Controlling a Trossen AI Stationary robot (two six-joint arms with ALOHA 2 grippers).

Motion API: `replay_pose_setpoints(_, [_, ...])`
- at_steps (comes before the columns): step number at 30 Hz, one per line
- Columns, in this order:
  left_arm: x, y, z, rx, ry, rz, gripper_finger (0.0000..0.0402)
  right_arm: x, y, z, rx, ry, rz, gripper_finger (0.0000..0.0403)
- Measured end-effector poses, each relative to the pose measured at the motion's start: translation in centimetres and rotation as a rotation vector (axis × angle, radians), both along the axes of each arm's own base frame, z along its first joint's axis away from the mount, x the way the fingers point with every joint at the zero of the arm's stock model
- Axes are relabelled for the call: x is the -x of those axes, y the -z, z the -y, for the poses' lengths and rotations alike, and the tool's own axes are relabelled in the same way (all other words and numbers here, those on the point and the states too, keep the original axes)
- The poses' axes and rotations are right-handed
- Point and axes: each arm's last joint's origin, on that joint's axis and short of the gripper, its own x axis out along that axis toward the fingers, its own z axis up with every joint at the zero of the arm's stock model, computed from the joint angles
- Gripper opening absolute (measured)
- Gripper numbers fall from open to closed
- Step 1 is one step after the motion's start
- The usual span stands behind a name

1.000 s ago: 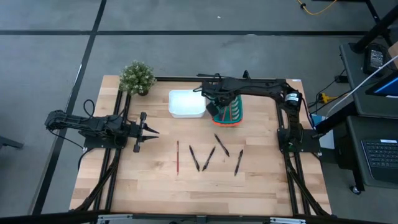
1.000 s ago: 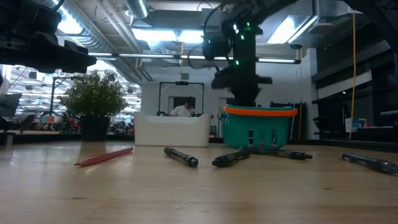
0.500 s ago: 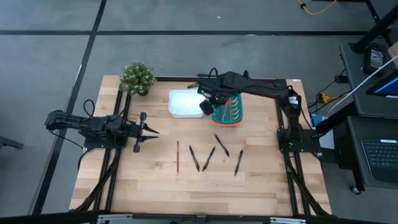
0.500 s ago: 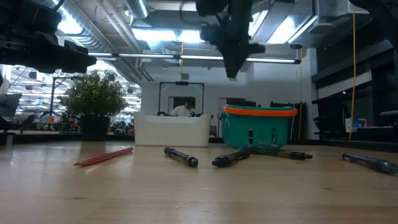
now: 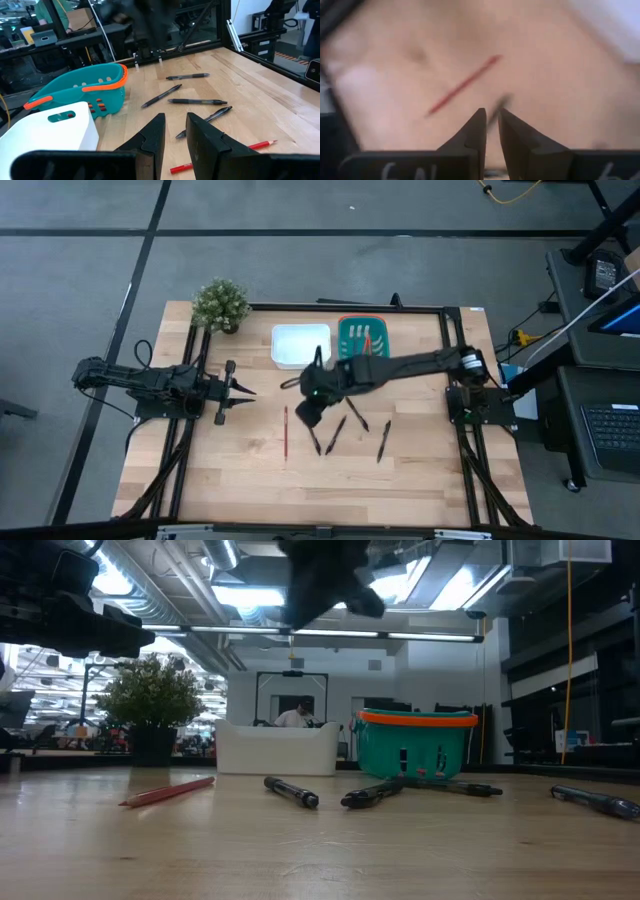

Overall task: Sort pens & pencils
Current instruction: Put the red pencil into the blue bin

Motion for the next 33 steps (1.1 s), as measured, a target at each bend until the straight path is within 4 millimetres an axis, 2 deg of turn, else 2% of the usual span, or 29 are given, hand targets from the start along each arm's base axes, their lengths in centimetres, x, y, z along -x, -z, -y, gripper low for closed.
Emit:
replay_pose_setpoints(6, [0.0, 0.0, 0.0, 0.001, 0.002, 0.0, 0.0072, -1.5, 4.1, -1.2, -0.218, 0.002, 0.116, 0.0053])
replay_pose_setpoints(9, [0.0, 0.0, 0.0, 0.001, 0.008, -0.001, 0.0072, -1.5, 5.5, -1.2, -0.241, 0.01, 0.127, 0.0053])
replay_pose_setpoints(11, [0.0, 0.0, 0.0, 0.002, 0.008, -0.003, 0.0072, -1.6, 5.7, -1.2, -0.224, 0.002, 0.15, 0.0053])
replay_pose_setpoints(15, [0.0, 0.1, 0.0, 0.011, 0.015, -0.01, 0.0072, -1.9, 5.4, -1.8, -0.15, -0.027, 0.218, 0.0053])
replay_pose_setpoints(21, [-0.1, 0.2, 0.2, 0.069, 0.047, -0.032, 0.0072, -2.2, 4.5, -4.0, -0.08, -0.083, 0.33, 0.0053])
replay_pose_setpoints(28, [-0.4, 0.9, 0.9, 0.162, 0.092, -0.132, 0.0072, -2.3, 1.9, -6.5, 0.126, -0.134, 0.42, 0.0053])
replay_pose_setpoints(33, [-0.5, 1.5, 1.7, 0.16, 0.153, -0.201, 0.0072, -2.3, -0.1, -7.5, 0.276, -0.202, 0.467, 0.0053])
